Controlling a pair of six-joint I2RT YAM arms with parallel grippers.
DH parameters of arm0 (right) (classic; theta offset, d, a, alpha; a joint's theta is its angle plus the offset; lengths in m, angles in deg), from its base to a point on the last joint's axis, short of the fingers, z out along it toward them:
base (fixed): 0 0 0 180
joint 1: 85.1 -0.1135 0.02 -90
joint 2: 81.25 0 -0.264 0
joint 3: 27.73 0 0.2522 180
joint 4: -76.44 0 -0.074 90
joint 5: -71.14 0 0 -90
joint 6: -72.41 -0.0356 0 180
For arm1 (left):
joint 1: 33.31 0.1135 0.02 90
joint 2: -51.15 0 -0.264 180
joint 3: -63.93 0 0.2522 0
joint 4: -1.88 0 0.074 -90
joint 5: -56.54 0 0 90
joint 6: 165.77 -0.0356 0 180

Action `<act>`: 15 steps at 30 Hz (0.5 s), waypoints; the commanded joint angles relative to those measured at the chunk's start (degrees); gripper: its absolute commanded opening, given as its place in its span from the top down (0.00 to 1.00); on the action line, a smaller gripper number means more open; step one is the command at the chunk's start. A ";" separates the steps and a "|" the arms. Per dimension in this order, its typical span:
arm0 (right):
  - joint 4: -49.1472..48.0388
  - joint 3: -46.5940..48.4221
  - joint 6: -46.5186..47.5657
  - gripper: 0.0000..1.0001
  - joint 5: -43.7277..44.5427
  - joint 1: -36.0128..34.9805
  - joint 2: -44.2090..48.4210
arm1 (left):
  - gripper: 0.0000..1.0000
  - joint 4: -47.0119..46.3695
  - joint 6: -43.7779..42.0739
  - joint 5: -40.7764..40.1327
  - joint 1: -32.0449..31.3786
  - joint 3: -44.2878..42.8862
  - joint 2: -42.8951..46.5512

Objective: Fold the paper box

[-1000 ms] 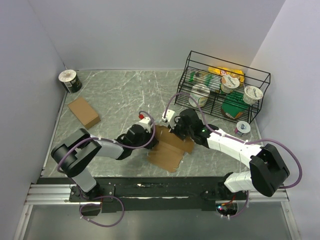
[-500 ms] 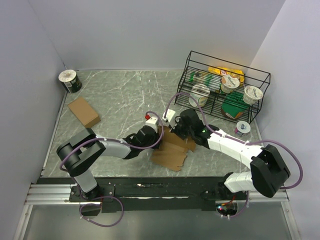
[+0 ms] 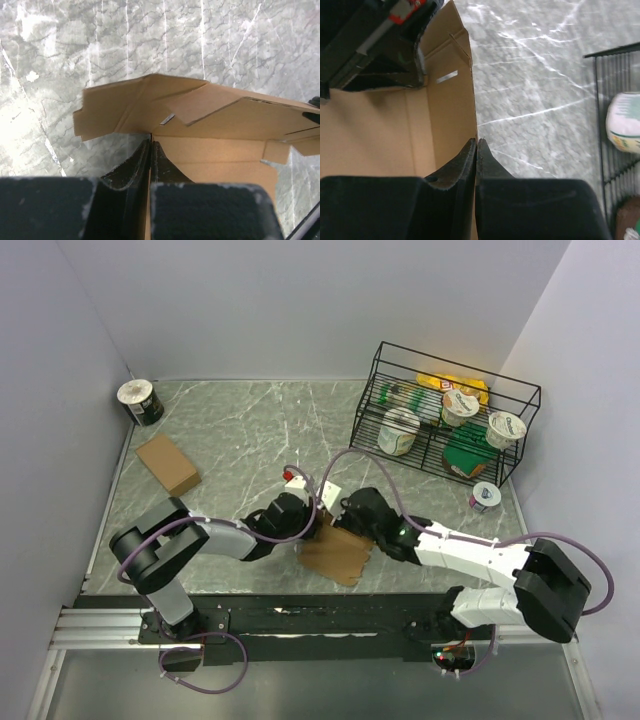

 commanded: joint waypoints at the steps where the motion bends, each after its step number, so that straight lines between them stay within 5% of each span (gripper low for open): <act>1: -9.15 -2.95 -0.10 1.00 8.74 -5.39 -0.71 | 0.92 -5.37 3.32 5.12 -0.14 1.26 1.85; 15: -20.05 -5.50 9.38 1.00 28.00 -13.92 -4.67 | 0.84 -10.91 3.85 10.13 2.75 3.72 3.17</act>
